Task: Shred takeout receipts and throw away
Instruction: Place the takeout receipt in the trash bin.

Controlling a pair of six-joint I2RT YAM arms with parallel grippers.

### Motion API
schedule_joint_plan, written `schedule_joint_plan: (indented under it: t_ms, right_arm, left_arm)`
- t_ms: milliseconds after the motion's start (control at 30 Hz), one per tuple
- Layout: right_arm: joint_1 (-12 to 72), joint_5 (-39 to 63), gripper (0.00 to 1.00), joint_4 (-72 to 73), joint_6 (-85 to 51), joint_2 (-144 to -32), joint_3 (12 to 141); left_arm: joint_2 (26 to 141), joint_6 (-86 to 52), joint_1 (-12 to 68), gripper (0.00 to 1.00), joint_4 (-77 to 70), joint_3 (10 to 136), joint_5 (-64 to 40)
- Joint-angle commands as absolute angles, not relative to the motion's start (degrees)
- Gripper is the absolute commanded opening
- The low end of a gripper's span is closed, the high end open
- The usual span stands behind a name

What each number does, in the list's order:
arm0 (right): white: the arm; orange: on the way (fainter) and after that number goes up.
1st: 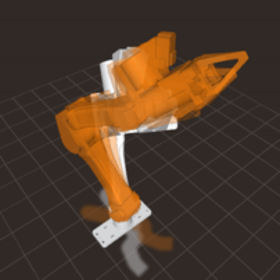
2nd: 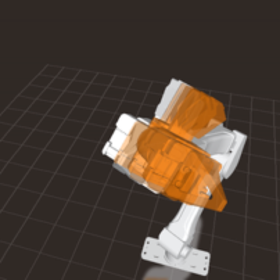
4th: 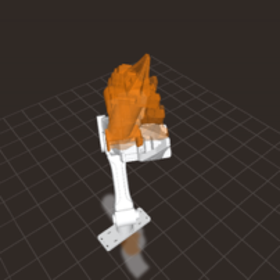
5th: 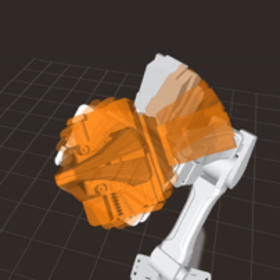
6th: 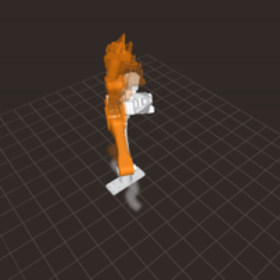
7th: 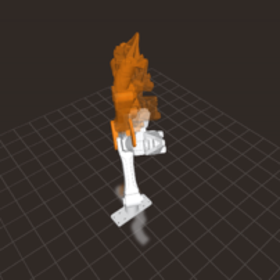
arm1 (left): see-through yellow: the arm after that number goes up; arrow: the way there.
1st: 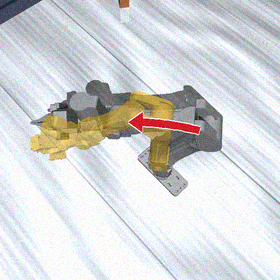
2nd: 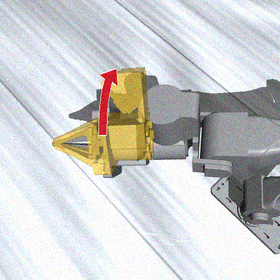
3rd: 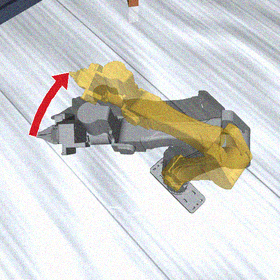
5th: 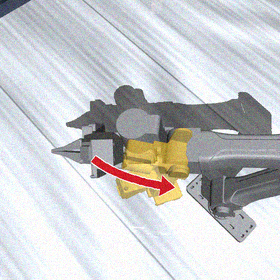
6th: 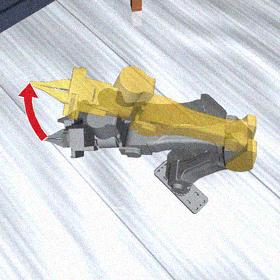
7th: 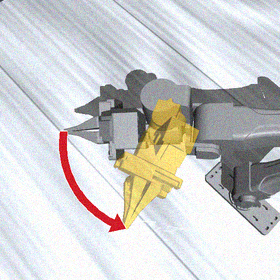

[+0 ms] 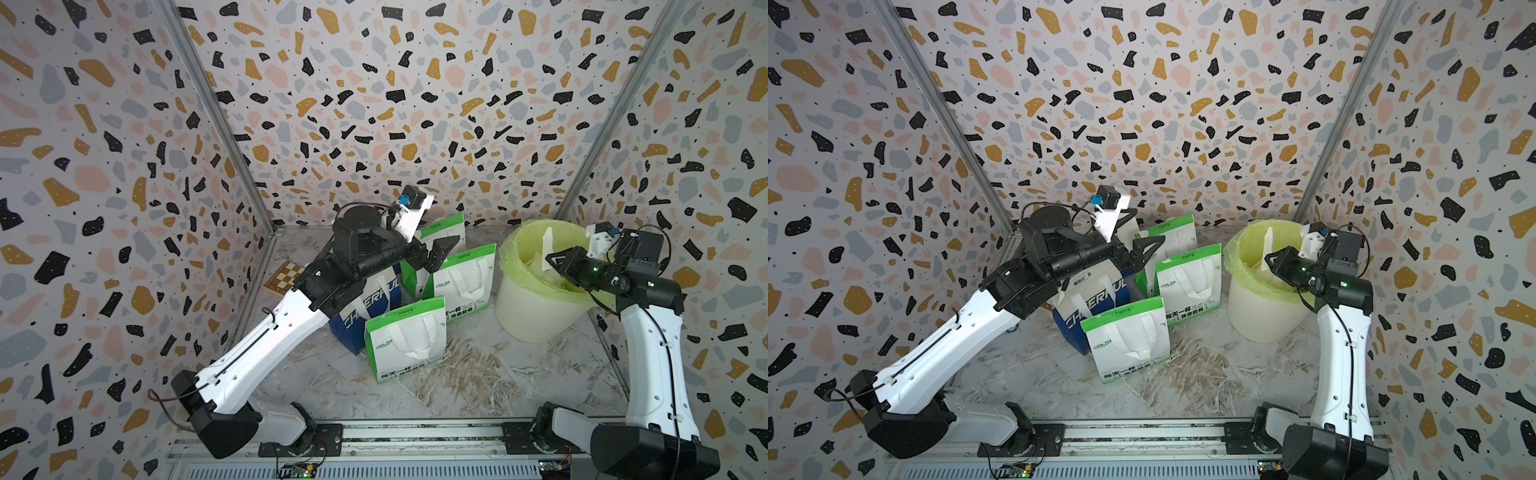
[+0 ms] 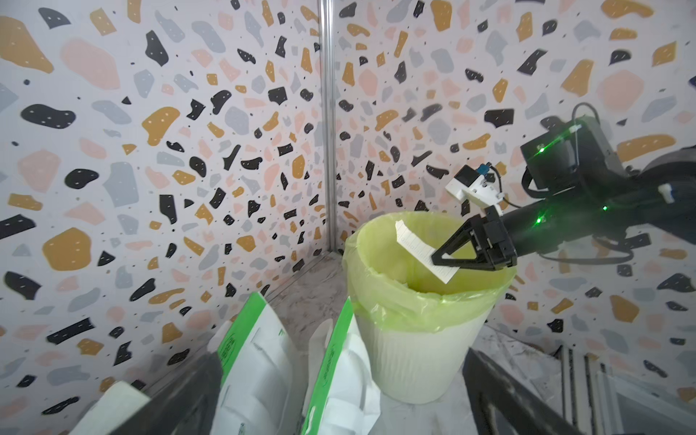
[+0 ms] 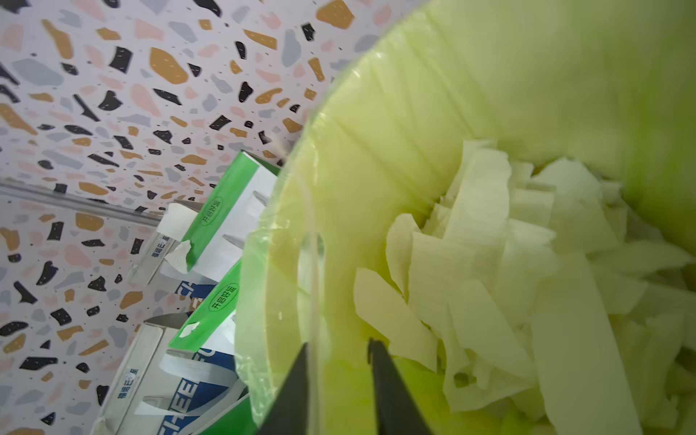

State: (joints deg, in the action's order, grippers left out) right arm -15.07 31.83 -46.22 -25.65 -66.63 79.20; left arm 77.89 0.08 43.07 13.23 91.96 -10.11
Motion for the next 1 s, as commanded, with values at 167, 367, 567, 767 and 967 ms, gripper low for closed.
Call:
schedule_joint_plan:
  t_ms: [167, 367, 567, 767, 967]
  right_arm:
    - [-15.21, 31.30, 0.66, -49.04, -23.67, -67.10, 80.87]
    - [-13.58, 31.45, 0.70, -49.93, -21.63, -69.04, 80.34]
    - [-8.79, 25.60, 0.71, -51.16, -20.13, -71.66, 80.49]
    - [-7.13, 16.52, 0.72, -53.88, -18.41, -74.86, 83.80]
    - [-7.19, 13.81, 0.74, -55.31, -17.91, -76.89, 88.91]
  left_arm:
    - [78.41, 3.00, 37.01, 0.94, 22.90, 92.62, -9.29]
    - [80.18, 0.47, 33.94, 0.87, 24.99, 93.64, -14.07]
    - [81.97, -1.22, 33.94, 0.85, 24.51, 93.82, -17.99]
    - [82.37, 2.01, 33.93, 0.88, 27.00, 95.13, -14.29]
    - [83.32, 5.14, 33.77, 0.88, 31.06, 97.65, -10.66]
